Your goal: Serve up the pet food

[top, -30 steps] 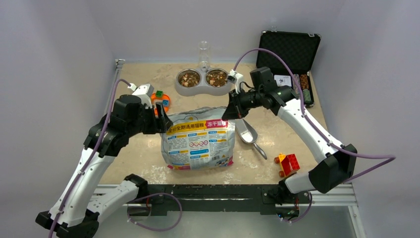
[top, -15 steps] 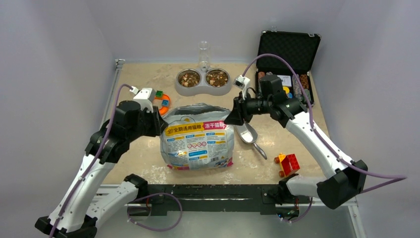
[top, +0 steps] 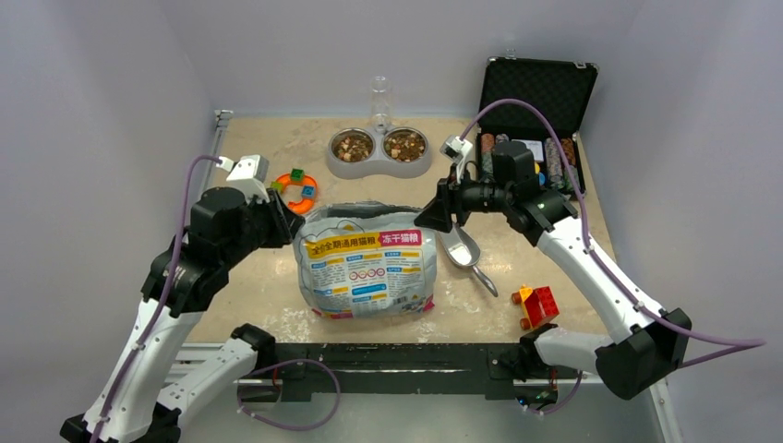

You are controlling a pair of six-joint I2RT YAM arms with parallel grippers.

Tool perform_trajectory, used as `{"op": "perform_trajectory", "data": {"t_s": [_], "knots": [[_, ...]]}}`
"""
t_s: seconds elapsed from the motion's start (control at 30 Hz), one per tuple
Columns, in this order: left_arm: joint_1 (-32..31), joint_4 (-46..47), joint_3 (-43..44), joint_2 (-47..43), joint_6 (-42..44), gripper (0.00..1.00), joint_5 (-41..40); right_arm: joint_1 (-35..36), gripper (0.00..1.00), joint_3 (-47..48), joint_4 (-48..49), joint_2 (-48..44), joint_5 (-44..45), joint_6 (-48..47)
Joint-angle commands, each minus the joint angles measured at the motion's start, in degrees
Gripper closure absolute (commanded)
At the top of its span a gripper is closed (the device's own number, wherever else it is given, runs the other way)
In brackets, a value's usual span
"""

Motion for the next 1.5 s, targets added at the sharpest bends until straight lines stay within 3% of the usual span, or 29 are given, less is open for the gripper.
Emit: {"op": "perform_trajectory", "data": {"t_s": [0.0, 0.03, 0.2, 0.27, 0.3, 0.43, 0.57, 0.63, 0.8, 0.87, 1.03, 1.2, 1.47], "knots": [[0.27, -3.05, 4.4, 2.22, -0.36, 0.76, -3.56, -0.19, 0.49, 0.99, 2.31, -1.56, 3.03, 1.03], [0.27, -3.6, 4.62, 2.24, -0.17, 0.79, -4.05, -0.22, 0.51, 0.75, 2.54, -1.96, 3.51, 1.05], [0.27, -3.64, 4.34, 0.39, 0.04, 0.98, -5.27, -0.25, 0.83, 0.26, 1.13, -2.92, 5.65, 1.69], [0.27, -4.42, 4.45, -0.26, 0.26, 1.0, -6.65, -0.77, 1.0, -1.78, 2.45, -4.82, 9.04, 3.03], [0.27, -4.8, 4.33, -0.68, 0.54, 1.0, -7.39, -1.41, 1.0, -3.02, 3.35, -5.86, 9.49, 3.75], [0.27, -4.15, 3.93, -1.94, 4.67, 0.97, -3.1, -5.13, 1.0, -4.88, 4.63, -7.13, 2.24, 3.88], [0.29, -2.0, 7.32, -0.7, 9.02, 0.57, 12.99, -5.03, 1.0, -0.47, -1.33, -4.04, -5.98, -3.58], [0.19, -1.63, 10.77, 1.55, 10.54, 0.5, 16.32, -5.02, 1.0, 1.13, -4.28, -2.84, -7.1, -5.13], [-0.97, 3.96, 17.36, 9.86, 14.04, 0.49, 20.13, -5.0, 0.92, 1.65, -5.04, -3.58, -8.18, -5.63], [-4.52, 8.61, 17.0, 12.94, 16.42, 0.51, 20.71, -5.01, 0.9, 2.22, -5.49, -3.44, -7.98, -5.63], [-15.22, 8.49, 19.22, 22.05, 27.7, 0.53, 16.43, -5.02, 0.8, 3.59, -7.78, -3.43, -5.86, -6.95], [-20.31, 13.03, 14.99, 23.02, 36.0, 0.47, 14.91, -5.05, 0.76, 4.37, -7.97, -3.74, -4.11, -6.77], [-30.46, 15.01, 5.96, 22.11, 45.39, 0.46, 8.07, -3.21, 0.68, 5.1, -8.85, -5.79, 0.82, -6.92]]}}
